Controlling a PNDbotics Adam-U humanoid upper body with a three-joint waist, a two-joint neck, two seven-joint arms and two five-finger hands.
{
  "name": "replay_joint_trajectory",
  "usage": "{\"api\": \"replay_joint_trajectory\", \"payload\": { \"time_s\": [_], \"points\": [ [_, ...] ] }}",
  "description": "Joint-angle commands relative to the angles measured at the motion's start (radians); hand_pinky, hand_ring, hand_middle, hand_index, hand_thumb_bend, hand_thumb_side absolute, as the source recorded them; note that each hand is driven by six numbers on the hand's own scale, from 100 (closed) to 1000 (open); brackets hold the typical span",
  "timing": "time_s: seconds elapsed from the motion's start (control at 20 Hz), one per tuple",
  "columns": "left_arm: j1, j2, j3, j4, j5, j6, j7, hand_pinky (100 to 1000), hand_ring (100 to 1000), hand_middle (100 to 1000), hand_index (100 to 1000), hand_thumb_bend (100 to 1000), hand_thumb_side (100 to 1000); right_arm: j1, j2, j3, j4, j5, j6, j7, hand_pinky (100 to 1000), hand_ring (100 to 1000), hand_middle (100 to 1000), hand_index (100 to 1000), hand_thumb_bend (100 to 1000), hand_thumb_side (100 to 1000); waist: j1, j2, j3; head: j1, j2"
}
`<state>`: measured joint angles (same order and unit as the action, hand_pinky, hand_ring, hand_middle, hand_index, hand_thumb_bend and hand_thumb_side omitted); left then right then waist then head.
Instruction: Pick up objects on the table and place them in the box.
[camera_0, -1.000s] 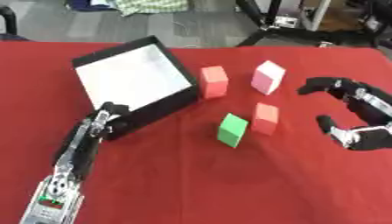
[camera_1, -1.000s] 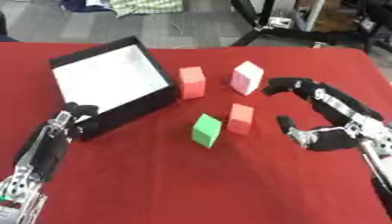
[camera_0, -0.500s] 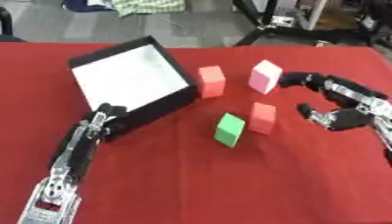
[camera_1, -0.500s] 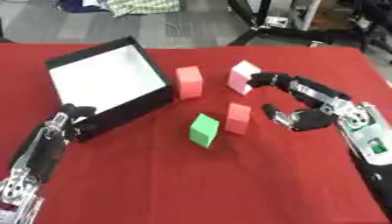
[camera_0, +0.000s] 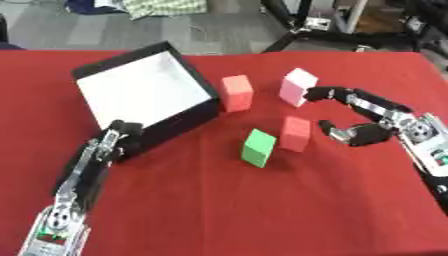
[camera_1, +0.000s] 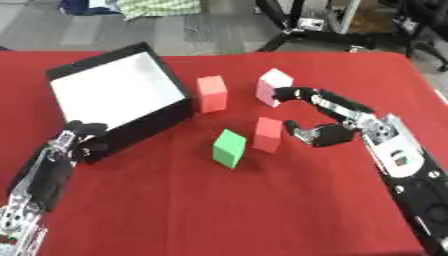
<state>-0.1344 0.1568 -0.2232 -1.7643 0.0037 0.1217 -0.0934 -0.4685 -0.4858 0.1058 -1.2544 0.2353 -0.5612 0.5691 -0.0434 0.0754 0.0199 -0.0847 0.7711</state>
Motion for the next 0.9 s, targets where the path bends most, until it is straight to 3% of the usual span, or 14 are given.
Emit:
{"api": "replay_joint_trajectory", "payload": {
  "time_s": [0.05, 0.3, 0.75, 0.9],
  "points": [
    [-0.011, 0.001, -0.002, -0.02, 0.001, -0.001, -0.004, 815, 991, 753, 677, 100, 883, -0.022, -0.011, 0.002, -0.003, 0.049, -0.01, -0.019, 1000, 916, 890, 998, 100, 440, 0.013, -0.014, -0.001, -0.005, -0.001],
    [-0.011, 0.001, -0.003, -0.02, 0.001, 0.0, -0.005, 815, 992, 753, 677, 100, 883, -0.028, 0.004, 0.019, -0.013, 0.135, -0.025, -0.049, 1000, 913, 885, 995, 100, 433, 0.014, -0.015, -0.001, -0.009, -0.001],
    [-0.013, -0.001, -0.005, -0.02, 0.002, 0.0, -0.008, 815, 996, 754, 678, 100, 882, -0.035, 0.037, 0.05, 0.014, 0.282, -0.037, -0.087, 1000, 899, 871, 995, 100, 550, 0.015, -0.017, 0.003, -0.014, -0.001],
    [-0.014, -0.002, -0.005, -0.021, 0.003, 0.0, -0.009, 815, 996, 754, 678, 100, 882, -0.037, 0.047, 0.053, 0.029, 0.327, -0.033, -0.102, 1000, 898, 873, 995, 100, 530, 0.016, -0.017, 0.003, -0.014, -0.001]
  ]
}}
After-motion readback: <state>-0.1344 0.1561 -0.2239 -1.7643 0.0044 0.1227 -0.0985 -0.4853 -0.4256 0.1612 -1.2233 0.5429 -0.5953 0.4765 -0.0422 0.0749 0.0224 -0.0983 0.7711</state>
